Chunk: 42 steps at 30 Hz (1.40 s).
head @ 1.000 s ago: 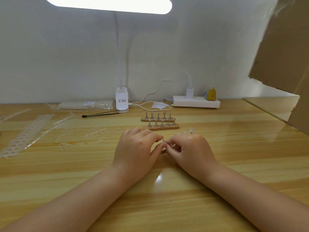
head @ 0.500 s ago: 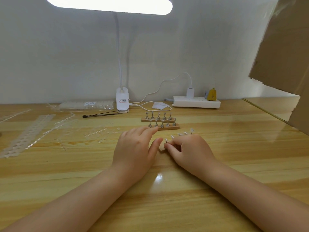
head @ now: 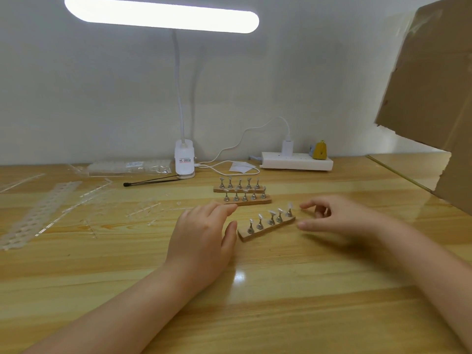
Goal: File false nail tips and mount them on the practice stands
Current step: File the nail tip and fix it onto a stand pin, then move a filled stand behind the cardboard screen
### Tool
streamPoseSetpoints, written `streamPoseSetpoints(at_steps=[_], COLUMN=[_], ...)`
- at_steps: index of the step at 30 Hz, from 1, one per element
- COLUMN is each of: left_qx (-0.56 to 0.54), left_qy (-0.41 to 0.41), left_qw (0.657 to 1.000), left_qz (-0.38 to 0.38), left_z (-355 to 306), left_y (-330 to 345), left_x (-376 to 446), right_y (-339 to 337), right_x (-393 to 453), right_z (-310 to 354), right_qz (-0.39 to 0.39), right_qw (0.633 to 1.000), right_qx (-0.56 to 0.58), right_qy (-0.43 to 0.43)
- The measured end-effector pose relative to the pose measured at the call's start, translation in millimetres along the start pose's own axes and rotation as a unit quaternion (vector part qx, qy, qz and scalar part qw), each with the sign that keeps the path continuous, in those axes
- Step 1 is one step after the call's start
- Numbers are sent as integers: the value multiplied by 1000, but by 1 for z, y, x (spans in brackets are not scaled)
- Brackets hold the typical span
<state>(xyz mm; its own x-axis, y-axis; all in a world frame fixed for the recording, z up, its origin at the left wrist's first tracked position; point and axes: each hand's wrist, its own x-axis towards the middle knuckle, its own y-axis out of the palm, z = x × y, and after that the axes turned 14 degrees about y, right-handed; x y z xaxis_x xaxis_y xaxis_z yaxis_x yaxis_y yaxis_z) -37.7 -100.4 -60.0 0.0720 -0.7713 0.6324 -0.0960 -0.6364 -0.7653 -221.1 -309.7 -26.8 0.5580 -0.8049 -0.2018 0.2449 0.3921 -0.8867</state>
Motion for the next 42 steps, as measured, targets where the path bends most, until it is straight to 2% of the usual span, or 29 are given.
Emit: streamPoseSetpoints(at_steps=[2,5,14,19,23,28,33,37,42], left_qx=[0,1,0,1,3,-9,-19,-33,-110], left_qy=[-4,-7,-7,0,15,35,95,55,-30], left_qw=[1000,1000,1000,1000,1000,999,995,992,988], left_qz=[2,3,10,5,-12,-32,21,109,108], left_z=[0,1,-3,-3,-3,-15,-32,-46,-67], left_y=[0,2,2,2,2,-3,2,25,61], left_x=[0,0,2,2,1,9,26,64,109], right_y=[8,14,24,22,18,5,-23,-39,-60], right_x=[8,16,17,16,12,10,8,8,15], right_z=[-2,-6,6,7,6,-2,-27,-45,-84], right_qz=[-12,-51,-44,-12,-21,-103,-164,-189,-269], right_qw=[999,998,996,993,988,972,954,942,921], right_qx=[-29,6,-16,89,142,211,249,276,266], right_qy=[-8,-32,-79,-71,-59,-11,21,30,95])
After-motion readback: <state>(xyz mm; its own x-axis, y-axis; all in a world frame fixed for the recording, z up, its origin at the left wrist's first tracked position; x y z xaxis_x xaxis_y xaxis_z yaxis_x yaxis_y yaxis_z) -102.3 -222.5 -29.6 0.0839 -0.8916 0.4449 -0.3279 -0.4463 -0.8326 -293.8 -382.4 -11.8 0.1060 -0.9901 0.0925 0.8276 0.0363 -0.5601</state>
